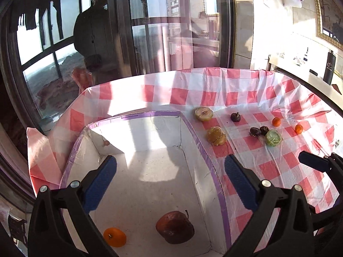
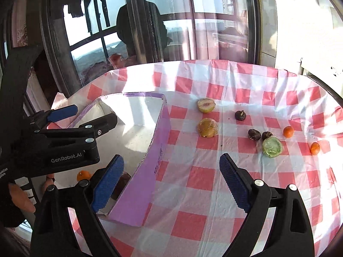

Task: Organize fruits
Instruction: 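Move both open tools back over the fruits on the table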

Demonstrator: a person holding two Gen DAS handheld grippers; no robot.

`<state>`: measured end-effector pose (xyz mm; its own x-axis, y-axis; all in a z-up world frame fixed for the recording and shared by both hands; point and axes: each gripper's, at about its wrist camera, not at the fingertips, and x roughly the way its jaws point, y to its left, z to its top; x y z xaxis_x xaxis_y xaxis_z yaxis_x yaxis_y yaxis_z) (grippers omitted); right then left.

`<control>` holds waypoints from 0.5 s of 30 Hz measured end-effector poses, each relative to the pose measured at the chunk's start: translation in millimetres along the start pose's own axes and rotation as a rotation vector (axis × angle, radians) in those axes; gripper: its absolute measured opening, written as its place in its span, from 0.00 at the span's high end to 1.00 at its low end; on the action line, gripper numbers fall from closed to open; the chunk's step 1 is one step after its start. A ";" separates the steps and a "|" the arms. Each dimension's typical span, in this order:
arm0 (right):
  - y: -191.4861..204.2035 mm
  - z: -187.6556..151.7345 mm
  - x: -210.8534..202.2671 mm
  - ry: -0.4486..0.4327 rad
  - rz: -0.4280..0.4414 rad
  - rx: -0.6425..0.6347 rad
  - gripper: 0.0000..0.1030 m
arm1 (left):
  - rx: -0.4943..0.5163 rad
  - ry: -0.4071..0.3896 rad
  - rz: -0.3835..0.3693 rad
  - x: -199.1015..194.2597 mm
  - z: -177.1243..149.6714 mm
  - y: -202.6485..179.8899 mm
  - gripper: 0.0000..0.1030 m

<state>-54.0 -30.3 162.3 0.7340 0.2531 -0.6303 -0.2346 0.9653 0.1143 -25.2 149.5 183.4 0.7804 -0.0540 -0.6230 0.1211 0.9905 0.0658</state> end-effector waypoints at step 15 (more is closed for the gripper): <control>-186.6 -61.4 41.3 0.266 -0.290 0.129 0.16 | 0.095 0.233 -0.254 66.8 -10.5 -169.0 0.02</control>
<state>-19.0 -204.0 67.8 0.5637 -0.0396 -0.8250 0.0515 0.9986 -0.0127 0.0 -20.1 122.4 0.5587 -0.2560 -0.7889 0.3584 0.9323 -0.0487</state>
